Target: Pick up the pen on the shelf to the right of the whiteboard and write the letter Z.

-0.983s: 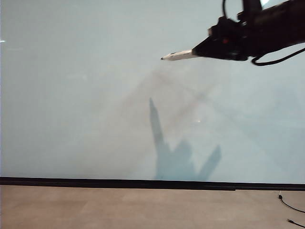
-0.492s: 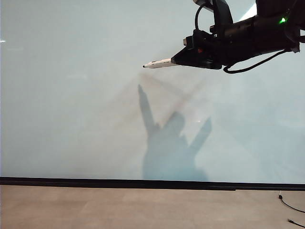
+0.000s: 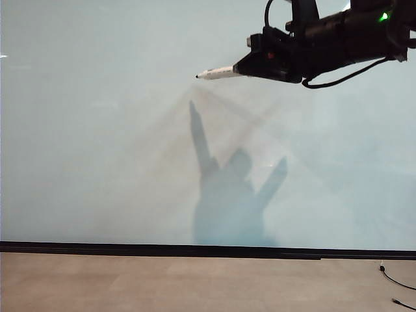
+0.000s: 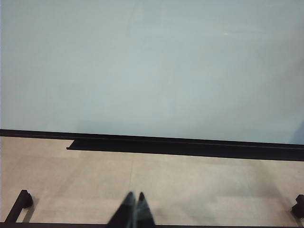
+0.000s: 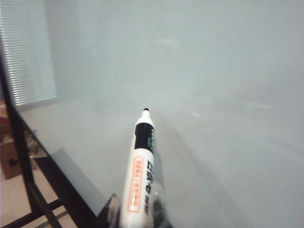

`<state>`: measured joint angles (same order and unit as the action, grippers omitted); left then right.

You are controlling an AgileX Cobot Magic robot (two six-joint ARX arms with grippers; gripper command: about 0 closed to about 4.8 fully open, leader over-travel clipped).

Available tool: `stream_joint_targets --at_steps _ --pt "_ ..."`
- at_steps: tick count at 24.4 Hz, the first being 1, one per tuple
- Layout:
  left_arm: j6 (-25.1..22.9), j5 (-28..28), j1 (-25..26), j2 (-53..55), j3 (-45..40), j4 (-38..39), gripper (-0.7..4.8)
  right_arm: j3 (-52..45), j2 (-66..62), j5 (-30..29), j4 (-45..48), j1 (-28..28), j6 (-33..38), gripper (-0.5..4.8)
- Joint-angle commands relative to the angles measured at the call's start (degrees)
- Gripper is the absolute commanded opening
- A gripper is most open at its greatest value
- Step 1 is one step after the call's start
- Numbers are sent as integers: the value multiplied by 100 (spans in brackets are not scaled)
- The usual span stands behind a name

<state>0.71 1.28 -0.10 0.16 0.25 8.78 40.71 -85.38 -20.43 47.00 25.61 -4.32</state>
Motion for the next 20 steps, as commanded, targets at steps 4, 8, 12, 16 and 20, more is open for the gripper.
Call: stream_joint_targets --at_steps 4,8,12,16,20 --pt "-26 0 -2 2 13 -66 -4 35 181 516 -195 205 -35 -9" --pt "-26 2 -2 2 13 -66 -4 37 181 704 -175 212 -44 -9" --pt "-26 2 -2 2 13 -63 -4 39 179 955 -173 210 -68 -9" --pt "-26 0 -2 2 13 -63 -4 39 179 1108 -177 199 -68 -9" --pt "-26 0 -2 2 13 -63 -4 37 179 1196 -181 155 -68 -9"
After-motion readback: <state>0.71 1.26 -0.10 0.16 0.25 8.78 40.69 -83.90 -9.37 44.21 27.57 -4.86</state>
